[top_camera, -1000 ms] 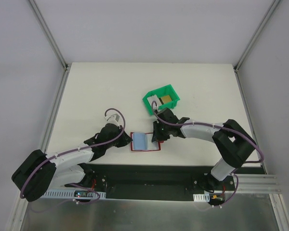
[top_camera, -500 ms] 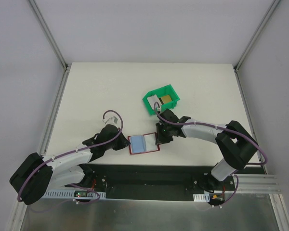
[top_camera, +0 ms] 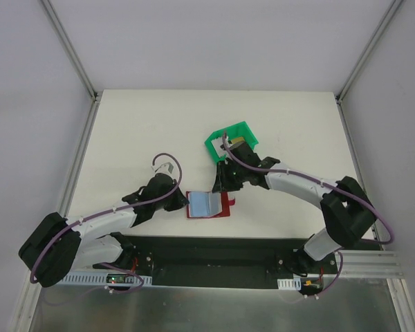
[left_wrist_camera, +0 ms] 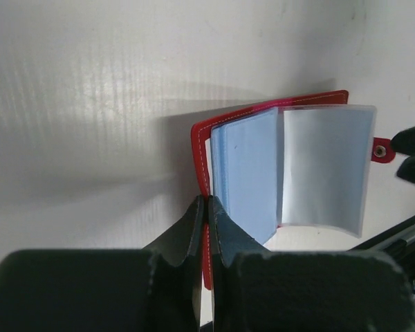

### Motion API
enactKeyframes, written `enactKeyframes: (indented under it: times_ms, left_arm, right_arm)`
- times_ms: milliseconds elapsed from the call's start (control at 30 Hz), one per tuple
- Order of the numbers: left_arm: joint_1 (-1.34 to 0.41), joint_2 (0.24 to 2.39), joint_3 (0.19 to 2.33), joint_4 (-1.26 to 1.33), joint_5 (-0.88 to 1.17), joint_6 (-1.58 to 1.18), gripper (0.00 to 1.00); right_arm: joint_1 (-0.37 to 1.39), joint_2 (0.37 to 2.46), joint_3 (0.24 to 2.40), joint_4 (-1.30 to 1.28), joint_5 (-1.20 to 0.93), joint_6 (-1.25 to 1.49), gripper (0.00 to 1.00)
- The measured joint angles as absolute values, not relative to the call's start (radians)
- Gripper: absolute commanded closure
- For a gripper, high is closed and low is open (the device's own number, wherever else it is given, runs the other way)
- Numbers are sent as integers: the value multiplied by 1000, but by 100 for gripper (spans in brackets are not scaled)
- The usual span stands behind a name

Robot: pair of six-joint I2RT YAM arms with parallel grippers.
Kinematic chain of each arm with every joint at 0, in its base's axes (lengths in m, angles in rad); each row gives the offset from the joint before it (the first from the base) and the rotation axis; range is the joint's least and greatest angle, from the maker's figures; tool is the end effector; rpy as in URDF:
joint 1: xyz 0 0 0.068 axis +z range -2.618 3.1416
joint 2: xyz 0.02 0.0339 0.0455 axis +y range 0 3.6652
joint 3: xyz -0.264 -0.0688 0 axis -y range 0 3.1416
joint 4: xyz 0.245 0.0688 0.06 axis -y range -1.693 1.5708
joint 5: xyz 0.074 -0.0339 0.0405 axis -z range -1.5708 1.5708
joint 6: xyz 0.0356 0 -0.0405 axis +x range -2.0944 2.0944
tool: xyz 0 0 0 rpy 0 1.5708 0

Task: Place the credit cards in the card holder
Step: Open the card holder at the center of the board, then pick up the credit card from the storage box.

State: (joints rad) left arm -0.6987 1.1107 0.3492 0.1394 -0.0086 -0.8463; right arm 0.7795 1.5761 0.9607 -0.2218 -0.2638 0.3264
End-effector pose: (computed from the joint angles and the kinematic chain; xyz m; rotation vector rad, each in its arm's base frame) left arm 0.1614 -0.1352 0.1606 -0.1767 2.3202 -0.8267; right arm 0.2272 0.2376 0.2046 -0.6954 2.4414 0.7978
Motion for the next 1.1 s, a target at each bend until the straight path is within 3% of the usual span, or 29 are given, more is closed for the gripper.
enactKeyframes:
  times_ms: [67, 267, 600, 800, 1100]
  left_arm:
    - [-699, 1111, 369, 136, 0, -836, 100]
    - [-699, 1112, 393, 128, 23, -810, 100]
    - [-699, 1147, 447, 113, 44, -762, 100]
    - [-699, 1144, 448, 113, 45, -758, 100]
    - [-699, 1128, 448, 106, 45, -758, 100]
  right_arm:
    - [756, 1552, 995, -225, -271, 310, 56]
    - [667, 1528, 1123, -261, -258, 244, 52]
    - [504, 1731, 1465, -357, -167, 109, 51]
    - [448, 1879, 1507, -410, -171, 46, 50]
    - [435, 1933, 1567, -469, -193, -36, 50]
